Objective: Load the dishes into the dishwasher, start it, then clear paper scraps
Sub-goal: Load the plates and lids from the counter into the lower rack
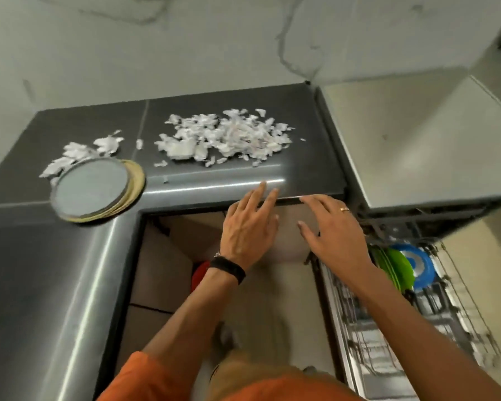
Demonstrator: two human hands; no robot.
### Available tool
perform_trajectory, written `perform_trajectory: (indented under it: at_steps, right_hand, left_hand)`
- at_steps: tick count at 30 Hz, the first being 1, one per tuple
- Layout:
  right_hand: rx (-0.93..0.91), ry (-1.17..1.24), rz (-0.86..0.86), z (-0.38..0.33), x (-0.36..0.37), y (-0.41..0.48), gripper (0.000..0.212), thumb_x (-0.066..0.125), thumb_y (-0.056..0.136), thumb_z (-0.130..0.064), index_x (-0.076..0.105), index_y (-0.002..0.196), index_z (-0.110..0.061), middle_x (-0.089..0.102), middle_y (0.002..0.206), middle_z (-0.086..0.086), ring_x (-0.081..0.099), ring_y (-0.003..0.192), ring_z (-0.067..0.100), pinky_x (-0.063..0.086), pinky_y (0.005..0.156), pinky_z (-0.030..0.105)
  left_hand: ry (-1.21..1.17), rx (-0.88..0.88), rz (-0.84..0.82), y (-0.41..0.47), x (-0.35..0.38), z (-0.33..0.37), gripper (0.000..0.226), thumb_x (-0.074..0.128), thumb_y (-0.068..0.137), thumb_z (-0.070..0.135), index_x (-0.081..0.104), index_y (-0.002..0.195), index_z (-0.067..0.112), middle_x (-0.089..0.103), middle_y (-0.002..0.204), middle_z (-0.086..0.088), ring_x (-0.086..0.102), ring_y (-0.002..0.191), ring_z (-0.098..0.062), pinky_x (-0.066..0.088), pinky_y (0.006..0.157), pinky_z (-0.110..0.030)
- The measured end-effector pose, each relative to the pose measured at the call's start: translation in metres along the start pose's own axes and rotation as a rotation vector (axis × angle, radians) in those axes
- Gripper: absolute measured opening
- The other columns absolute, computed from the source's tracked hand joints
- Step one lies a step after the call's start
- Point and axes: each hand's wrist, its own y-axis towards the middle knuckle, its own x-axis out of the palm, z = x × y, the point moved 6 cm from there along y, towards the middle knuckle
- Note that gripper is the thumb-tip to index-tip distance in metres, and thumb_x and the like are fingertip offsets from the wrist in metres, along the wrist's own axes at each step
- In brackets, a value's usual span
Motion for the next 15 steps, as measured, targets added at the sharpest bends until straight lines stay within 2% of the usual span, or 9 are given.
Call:
perform_trajectory:
  at_steps: [7,15]
  right_hand:
    - [-0.2,0.04,-0.072,-0.125,0.071,0.074,0.05,0.067,0.093,-0.036,0.056,0.139,-0.018,0.061,0.132,0.004,0.056,0.122,0.025,0.053,0.097,0.043]
    - [-0.411,0.09,-0.184,-0.262,0.149,0.134,0.051,0.071,0.09,-0.035,0.06,0.137,-0.018,0.064,0.128,0.003,0.061,0.117,0.024,0.054,0.097,0.04]
  left_hand:
    - [0.085,-0.216,0.041,-0.028,-0.048,-0.141,0.053,0.061,0.096,0.032,0.052,0.146,0.019,0.043,0.158,-0.011,0.047,0.141,-0.029,0.044,0.108,-0.046]
    - [0.14,-0.459,0.087,-0.067,-0.092,-0.276,0.05,0.068,0.092,0.031,0.059,0.139,0.019,0.052,0.15,-0.011,0.055,0.131,-0.029,0.048,0.102,-0.047]
